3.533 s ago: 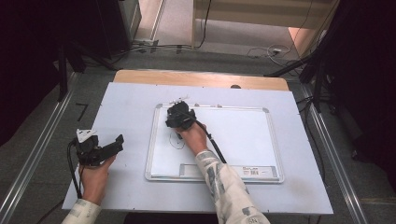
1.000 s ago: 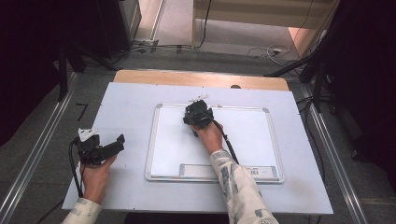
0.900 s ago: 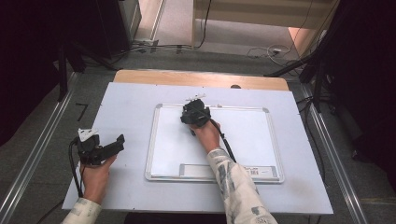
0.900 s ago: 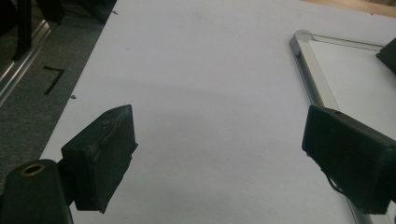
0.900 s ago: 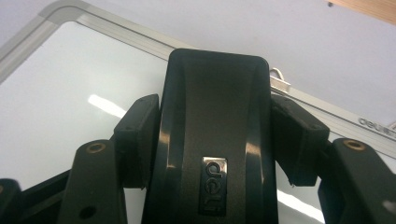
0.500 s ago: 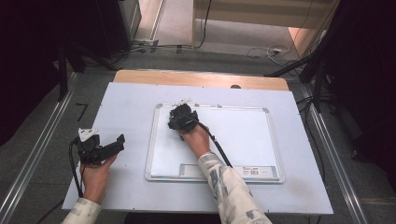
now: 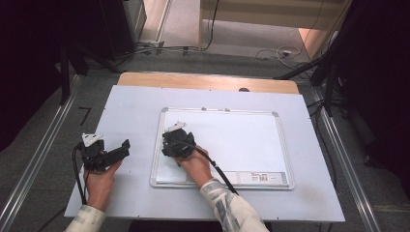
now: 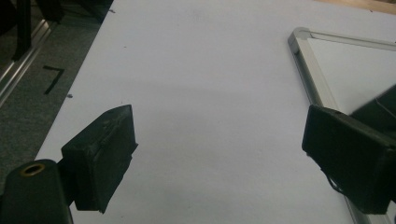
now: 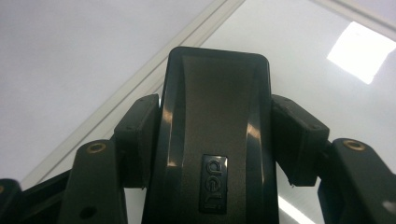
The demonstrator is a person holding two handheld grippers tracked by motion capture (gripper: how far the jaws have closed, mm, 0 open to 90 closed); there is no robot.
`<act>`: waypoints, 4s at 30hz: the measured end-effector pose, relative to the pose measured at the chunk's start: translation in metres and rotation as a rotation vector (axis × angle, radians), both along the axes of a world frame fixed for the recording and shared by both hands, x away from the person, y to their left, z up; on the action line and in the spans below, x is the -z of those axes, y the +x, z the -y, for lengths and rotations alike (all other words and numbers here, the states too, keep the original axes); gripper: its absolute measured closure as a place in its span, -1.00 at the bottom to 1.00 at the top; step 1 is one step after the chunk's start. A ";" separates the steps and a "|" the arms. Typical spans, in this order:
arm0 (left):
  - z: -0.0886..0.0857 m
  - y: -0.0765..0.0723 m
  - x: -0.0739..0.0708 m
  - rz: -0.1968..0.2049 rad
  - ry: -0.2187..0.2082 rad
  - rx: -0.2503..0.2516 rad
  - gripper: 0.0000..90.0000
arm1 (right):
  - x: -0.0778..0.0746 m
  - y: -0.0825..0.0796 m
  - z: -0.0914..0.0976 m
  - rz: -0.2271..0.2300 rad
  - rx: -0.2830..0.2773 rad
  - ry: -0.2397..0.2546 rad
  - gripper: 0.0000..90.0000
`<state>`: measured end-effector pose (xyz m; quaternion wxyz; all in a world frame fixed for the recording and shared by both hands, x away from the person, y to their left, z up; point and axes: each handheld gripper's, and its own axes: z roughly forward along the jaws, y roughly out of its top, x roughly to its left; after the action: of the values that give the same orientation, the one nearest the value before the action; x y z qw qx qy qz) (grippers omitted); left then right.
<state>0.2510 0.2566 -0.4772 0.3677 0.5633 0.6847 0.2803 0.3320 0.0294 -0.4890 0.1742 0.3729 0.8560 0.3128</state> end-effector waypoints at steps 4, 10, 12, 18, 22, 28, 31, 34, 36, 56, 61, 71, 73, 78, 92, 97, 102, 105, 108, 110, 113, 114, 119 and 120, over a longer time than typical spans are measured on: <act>0.001 0.000 0.000 0.000 0.000 0.001 -0.78 | 0.001 -0.019 -0.002 0.005 -0.018 -0.008 -0.19; -0.001 -0.002 -0.001 0.005 -0.003 -0.001 -0.78 | 0.001 -0.018 -0.002 0.001 -0.030 -0.003 -0.21; -0.001 -0.002 0.000 0.002 -0.004 -0.003 -0.78 | 0.000 -0.011 -0.002 0.000 -0.022 -0.005 -0.21; -0.002 -0.003 0.000 0.003 -0.005 0.002 -0.78 | -0.001 0.021 0.000 0.003 0.024 0.001 -0.21; -0.003 -0.003 0.000 0.003 -0.007 -0.003 -0.78 | -0.002 0.041 0.004 0.004 0.054 -0.004 -0.21; -0.004 -0.004 0.000 0.005 -0.010 -0.005 -0.78 | -0.003 0.063 0.013 0.003 0.093 -0.002 -0.21; -0.004 -0.004 0.000 0.002 -0.009 -0.006 -0.78 | -0.003 0.074 0.022 0.000 0.124 -0.001 -0.21; -0.005 -0.004 0.000 0.002 -0.010 -0.005 -0.78 | -0.004 0.082 0.032 0.001 0.149 -0.001 -0.20; -0.006 -0.004 0.000 0.002 -0.012 -0.008 -0.78 | -0.004 0.087 0.039 0.001 0.166 -0.004 -0.20; -0.002 -0.002 -0.001 0.008 -0.012 0.007 -0.78 | -0.004 0.101 -0.004 0.009 0.171 -0.011 -0.19; -0.004 -0.003 0.000 0.009 -0.014 0.005 -0.78 | -0.003 0.088 -0.015 0.007 0.128 -0.007 -0.19; -0.001 -0.004 -0.001 0.003 -0.004 0.014 -0.78 | -0.001 0.048 -0.006 -0.005 0.059 0.030 -0.19; -0.001 -0.004 -0.001 0.004 -0.006 0.009 -0.78 | -0.001 0.043 -0.003 -0.013 0.047 0.031 -0.19; -0.003 -0.004 -0.001 0.006 -0.007 0.006 -0.78 | -0.003 0.038 0.004 -0.024 0.044 0.034 -0.20; -0.003 -0.004 0.000 0.001 -0.006 0.002 -0.78 | -0.020 0.027 0.016 0.013 0.032 0.061 -0.20; -0.002 -0.005 -0.001 0.003 -0.003 0.002 -0.78 | -0.026 0.024 0.023 0.014 0.030 0.069 -0.20; -0.002 -0.004 0.000 0.002 -0.003 0.002 -0.78 | -0.033 0.025 0.039 0.038 0.058 0.093 -0.20; -0.002 -0.003 0.000 -0.005 -0.002 0.003 -0.78 | -0.039 0.033 0.060 0.046 0.103 0.105 -0.20; -0.002 -0.003 0.000 -0.003 0.000 0.003 -0.78 | -0.043 0.040 0.084 0.055 0.153 0.109 -0.20; -0.001 -0.003 0.000 -0.001 0.002 0.001 -0.78 | -0.045 0.044 0.099 0.058 0.184 0.104 -0.20; 0.000 -0.002 0.001 -0.006 0.007 0.004 -0.78 | -0.045 0.048 0.119 0.061 0.223 0.102 -0.20; 0.000 -0.001 0.001 -0.007 0.005 0.005 -0.78 | -0.046 0.049 0.124 0.063 0.235 0.100 -0.20; 0.000 -0.001 0.001 -0.006 0.008 0.007 -0.78 | -0.046 0.055 0.146 0.063 0.281 0.101 -0.20; 0.000 -0.001 0.001 -0.006 0.008 0.006 -0.78 | -0.045 0.056 0.150 0.062 0.286 0.100 -0.20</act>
<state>0.2503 0.2564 -0.4785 0.3644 0.5676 0.6830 0.2802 0.3882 -0.1203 -0.4436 0.2245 0.4896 0.7716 0.3385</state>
